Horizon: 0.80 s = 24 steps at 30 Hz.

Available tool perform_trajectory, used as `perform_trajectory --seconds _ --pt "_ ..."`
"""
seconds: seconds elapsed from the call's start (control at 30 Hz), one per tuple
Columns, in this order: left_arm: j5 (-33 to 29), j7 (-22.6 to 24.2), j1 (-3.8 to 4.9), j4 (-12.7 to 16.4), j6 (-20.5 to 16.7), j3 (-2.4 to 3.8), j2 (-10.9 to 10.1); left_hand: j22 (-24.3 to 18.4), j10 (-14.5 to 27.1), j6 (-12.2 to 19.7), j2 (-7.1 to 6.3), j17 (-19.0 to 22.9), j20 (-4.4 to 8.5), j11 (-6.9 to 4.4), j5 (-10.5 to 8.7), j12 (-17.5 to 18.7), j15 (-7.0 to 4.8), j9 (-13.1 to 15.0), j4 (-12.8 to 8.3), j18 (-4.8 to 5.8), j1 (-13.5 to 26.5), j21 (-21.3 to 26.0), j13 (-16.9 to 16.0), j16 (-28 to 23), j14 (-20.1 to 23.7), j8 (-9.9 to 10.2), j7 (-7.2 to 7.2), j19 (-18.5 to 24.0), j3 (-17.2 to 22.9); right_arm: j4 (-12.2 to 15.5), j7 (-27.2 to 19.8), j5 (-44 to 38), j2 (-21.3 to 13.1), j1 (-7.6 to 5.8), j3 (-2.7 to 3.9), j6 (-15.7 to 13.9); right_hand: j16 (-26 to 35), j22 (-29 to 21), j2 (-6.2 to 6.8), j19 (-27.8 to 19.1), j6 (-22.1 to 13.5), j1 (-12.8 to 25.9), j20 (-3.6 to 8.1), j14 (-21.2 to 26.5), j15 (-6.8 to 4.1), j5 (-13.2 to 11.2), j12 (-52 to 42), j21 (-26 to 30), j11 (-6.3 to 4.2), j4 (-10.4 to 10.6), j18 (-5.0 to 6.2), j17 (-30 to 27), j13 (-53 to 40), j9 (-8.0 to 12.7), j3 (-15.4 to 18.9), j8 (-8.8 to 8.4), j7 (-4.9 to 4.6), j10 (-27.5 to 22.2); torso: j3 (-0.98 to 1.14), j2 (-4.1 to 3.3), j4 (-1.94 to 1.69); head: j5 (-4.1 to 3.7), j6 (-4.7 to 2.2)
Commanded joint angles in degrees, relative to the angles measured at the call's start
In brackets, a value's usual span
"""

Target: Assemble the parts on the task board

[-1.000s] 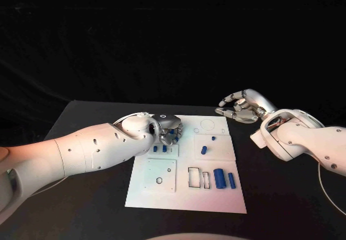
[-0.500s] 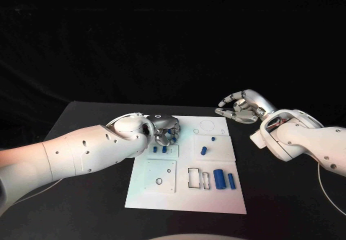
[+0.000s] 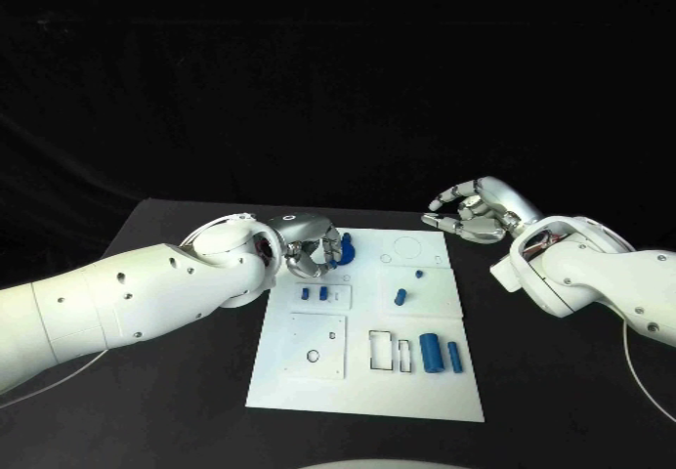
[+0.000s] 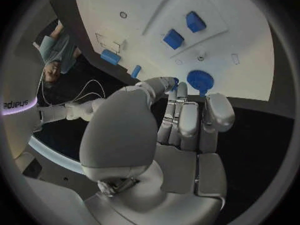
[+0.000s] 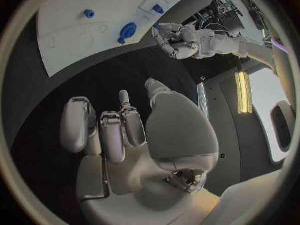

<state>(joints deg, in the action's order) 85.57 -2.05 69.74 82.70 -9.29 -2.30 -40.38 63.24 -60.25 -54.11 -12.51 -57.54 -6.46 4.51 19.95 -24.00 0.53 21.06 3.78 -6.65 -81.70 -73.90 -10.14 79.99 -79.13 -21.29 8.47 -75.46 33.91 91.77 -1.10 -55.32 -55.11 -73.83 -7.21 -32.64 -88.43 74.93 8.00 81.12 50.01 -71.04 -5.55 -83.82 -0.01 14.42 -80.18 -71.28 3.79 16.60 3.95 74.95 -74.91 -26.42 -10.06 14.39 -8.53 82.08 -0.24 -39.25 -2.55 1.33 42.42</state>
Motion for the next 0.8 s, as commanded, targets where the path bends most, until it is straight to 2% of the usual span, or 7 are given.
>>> perform_trajectory --seconds 0.03,0.1,0.23,0.33,0.57,0.8 --pt "-2.92 -0.72 0.10 0.59 0.58 0.12 -0.88 0.04 -0.50 -0.41 0.00 0.15 0.13 0.08 -0.30 0.28 -0.14 0.04 -0.01 0.79 0.45 -0.31 0.10 0.15 -0.38 0.25 -0.07 -0.41 -0.46 -0.08 -0.29 -0.44 0.09 0.03 0.00 0.19 0.12 1.57 -0.58 -0.15 -0.03 -0.01 -0.01 -5.10 -0.37 0.25 -0.18 0.10 -0.05 -0.05 0.38 10.44 -5.85 -0.05 0.27 0.33 0.07 0.11 0.04 -0.03 -0.21 0.00 0.06" --pt "-3.18 -1.06 0.11 0.44 0.99 0.15 -1.34 0.10 -0.53 -0.42 -0.02 0.08 0.14 0.08 -0.31 0.32 -0.15 0.03 -0.02 0.80 0.46 -0.34 0.11 0.17 -0.41 0.27 -0.08 -0.44 -0.48 -0.12 -0.30 -0.45 0.14 0.03 0.00 0.21 0.12 1.57 -0.58 -0.15 -0.03 -0.01 -0.01 -5.10 -0.37 0.25 -0.18 0.10 -0.05 -0.05 0.38 10.44 -5.85 -0.05 0.27 0.33 0.07 0.11 0.00 -0.09 -0.08 0.21 0.00" --pt "-3.35 -1.43 0.05 -0.38 1.49 0.09 -1.69 0.14 -0.55 -0.43 -0.03 0.04 0.14 0.07 -0.31 0.34 -0.15 0.03 -0.03 0.81 0.47 -0.37 0.12 0.18 -0.43 0.28 -0.09 -0.47 -0.49 -0.23 -0.32 -0.46 0.25 0.04 0.00 0.25 0.12 1.57 -0.58 -0.15 -0.03 -0.01 -0.01 -5.10 -0.37 0.25 -0.18 0.10 -0.05 -0.05 0.38 10.44 -5.85 -0.05 0.27 0.33 0.07 0.11 -0.13 -0.09 -0.06 0.34 0.13" --pt "-2.95 -1.60 -0.04 -1.21 1.81 -0.01 -1.65 0.14 -0.55 -0.43 -0.03 0.04 0.14 0.07 -0.31 0.34 -0.15 0.03 -0.03 0.81 0.47 -0.37 0.12 0.18 -0.43 0.28 -0.09 -0.47 -0.49 -0.29 -0.35 -0.47 0.31 0.04 0.00 0.27 0.12 1.56 -0.59 -0.16 -0.01 -0.01 -0.01 -5.10 -0.37 0.25 -0.17 0.11 -0.05 -0.05 0.39 10.42 -5.83 -0.05 0.28 0.34 0.08 0.10 -0.05 -0.05 0.01 0.47 0.13" --pt "-1.97 -1.70 -0.25 -3.19 2.29 -0.36 -1.15 0.10 -0.60 -0.45 -0.07 0.10 0.16 0.06 -0.31 0.41 -0.15 0.02 -0.04 0.79 0.50 -0.35 0.14 0.17 -0.43 0.31 -0.10 -0.45 -0.52 -0.40 -0.44 -0.47 0.50 0.05 0.00 0.27 0.15 1.48 -0.64 -0.21 0.07 0.01 -0.01 -5.08 -0.38 0.28 -0.08 0.24 -0.07 -0.03 0.41 10.34 -5.74 -0.08 0.32 0.41 0.10 0.03 -0.02 -0.11 0.19 0.58 0.20" --pt "-1.65 -1.68 -0.55 -4.25 2.63 -0.55 -0.29 0.12 -0.64 -0.47 -0.11 0.11 0.19 0.05 -0.31 0.51 -0.16 0.01 -0.06 0.79 0.52 -0.36 0.16 0.17 -0.44 0.36 -0.12 -0.45 -0.56 -0.40 -0.50 -0.47 0.59 0.06 0.00 0.23 0.15 1.48 -0.64 -0.21 0.07 0.01 -0.01 -5.08 -0.38 0.28 -0.08 0.24 -0.07 -0.03 0.41 10.34 -5.74 -0.08 0.32 0.41 0.10 0.03 0.04 -0.09 0.12 0.65 0.31"
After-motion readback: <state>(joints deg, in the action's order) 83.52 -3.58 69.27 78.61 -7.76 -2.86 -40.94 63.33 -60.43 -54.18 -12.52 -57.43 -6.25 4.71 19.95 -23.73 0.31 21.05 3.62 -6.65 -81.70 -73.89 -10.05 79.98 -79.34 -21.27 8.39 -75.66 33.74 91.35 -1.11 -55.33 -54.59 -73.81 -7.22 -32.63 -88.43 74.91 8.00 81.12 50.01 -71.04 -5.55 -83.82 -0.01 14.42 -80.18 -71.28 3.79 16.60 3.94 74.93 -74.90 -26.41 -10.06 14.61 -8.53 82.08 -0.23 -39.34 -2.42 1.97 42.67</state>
